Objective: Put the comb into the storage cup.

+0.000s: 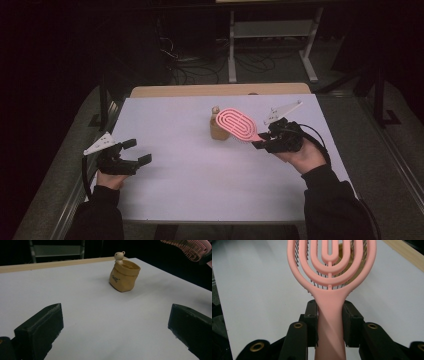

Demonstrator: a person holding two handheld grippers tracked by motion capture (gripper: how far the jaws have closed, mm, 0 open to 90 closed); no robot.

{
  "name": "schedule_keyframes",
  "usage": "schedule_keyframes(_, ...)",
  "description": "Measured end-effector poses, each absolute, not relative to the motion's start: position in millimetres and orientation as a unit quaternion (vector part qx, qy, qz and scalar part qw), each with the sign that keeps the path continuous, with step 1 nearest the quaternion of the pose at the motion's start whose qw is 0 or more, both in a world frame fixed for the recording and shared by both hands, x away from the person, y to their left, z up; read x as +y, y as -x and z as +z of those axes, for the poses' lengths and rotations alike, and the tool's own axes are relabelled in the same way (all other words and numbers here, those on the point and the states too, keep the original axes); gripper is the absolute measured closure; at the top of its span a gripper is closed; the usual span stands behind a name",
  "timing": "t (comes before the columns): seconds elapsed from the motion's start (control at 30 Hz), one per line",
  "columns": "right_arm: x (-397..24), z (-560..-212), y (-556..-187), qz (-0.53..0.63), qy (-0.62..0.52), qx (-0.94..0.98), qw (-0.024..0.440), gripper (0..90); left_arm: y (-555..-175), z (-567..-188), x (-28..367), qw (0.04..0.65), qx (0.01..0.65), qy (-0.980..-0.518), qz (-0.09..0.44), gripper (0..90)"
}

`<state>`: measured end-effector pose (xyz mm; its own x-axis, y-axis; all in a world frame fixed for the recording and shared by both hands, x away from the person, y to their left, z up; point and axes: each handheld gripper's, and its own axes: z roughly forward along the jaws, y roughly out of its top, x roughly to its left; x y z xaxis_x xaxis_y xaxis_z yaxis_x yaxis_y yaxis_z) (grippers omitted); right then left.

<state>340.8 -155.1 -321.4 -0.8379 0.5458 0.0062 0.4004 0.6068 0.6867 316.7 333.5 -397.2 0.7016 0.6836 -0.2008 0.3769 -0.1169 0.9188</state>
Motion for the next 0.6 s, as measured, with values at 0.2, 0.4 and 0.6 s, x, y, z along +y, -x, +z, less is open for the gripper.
schedule_keyframes(0.2, -148.2, -311.2, -347.8, 0.358, -0.256, 0.892, 0.109, 68.2, -319.9, -386.5, 333.6, 0.558, 0.358, -0.736, 0.137, 0.0)
schedule_keyframes(0.4, -139.7, -302.4, -353.3, 0.361, -0.247, 0.893, 0.108, 68.1, -322.7, -376.6, 326.8, 0.554, 0.345, -0.744, 0.145, 0.0)
schedule_keyframes(0.6, -135.3, -294.3, -356.7, 0.364, -0.240, 0.893, 0.111, 68.1, -327.6, -366.2, 320.3, 0.557, 0.337, -0.745, 0.145, 0.0)
